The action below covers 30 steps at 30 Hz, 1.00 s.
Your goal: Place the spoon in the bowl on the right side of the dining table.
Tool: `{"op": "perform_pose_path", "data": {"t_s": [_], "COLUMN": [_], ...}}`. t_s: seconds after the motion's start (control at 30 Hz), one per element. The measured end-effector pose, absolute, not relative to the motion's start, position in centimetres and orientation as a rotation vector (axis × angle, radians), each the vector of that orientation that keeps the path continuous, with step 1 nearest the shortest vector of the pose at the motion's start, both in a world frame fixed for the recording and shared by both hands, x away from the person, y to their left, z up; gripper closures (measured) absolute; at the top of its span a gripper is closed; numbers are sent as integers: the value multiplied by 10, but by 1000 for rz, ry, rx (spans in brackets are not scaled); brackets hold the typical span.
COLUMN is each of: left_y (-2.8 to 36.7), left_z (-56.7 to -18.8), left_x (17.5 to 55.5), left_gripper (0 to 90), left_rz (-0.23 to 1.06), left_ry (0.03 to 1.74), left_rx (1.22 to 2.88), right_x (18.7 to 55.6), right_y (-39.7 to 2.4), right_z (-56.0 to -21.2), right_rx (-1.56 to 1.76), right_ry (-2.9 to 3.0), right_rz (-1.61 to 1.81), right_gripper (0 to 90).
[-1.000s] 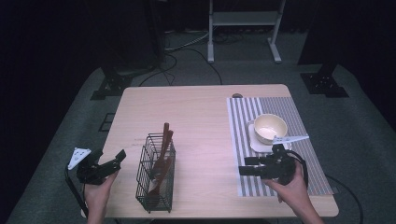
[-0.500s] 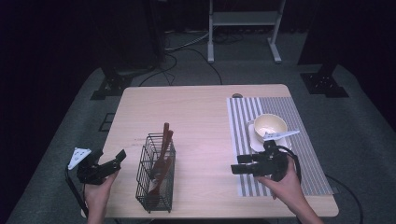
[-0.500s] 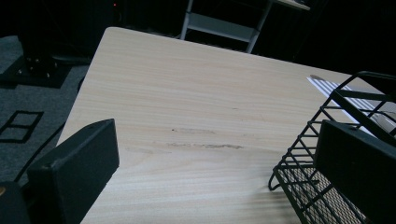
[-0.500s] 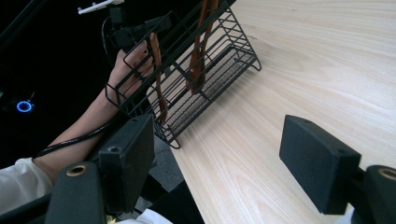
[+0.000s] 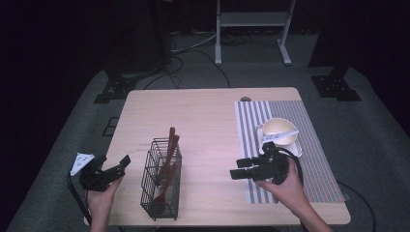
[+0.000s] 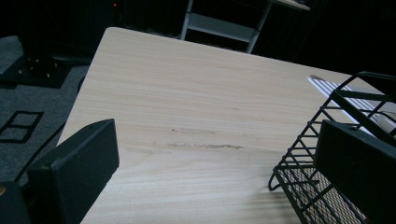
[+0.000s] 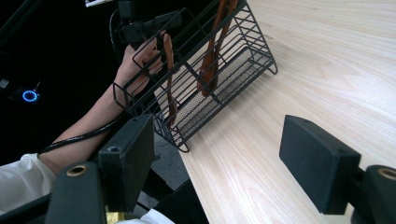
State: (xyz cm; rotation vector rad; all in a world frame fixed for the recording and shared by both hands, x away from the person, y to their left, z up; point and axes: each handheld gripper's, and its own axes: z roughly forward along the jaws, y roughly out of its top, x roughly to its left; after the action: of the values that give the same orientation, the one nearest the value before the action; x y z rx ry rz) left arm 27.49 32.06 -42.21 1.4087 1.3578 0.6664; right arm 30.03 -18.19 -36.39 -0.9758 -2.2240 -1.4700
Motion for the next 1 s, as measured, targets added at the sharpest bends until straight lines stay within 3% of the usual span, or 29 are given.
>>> {"op": "perform_pose_path", "data": {"t_s": [1.0], "left_y": [321], "left_z": [-422], "left_x": [275], "left_gripper": [0], "left_rz": [666], "left_ry": [1354], "left_rx": [1409], "right_x": [316], "right_y": [-146], "right_z": [-355], "right_rx": [-911], "right_ry": [-2233], "right_rz": [-1418], "right_gripper": [258]}}
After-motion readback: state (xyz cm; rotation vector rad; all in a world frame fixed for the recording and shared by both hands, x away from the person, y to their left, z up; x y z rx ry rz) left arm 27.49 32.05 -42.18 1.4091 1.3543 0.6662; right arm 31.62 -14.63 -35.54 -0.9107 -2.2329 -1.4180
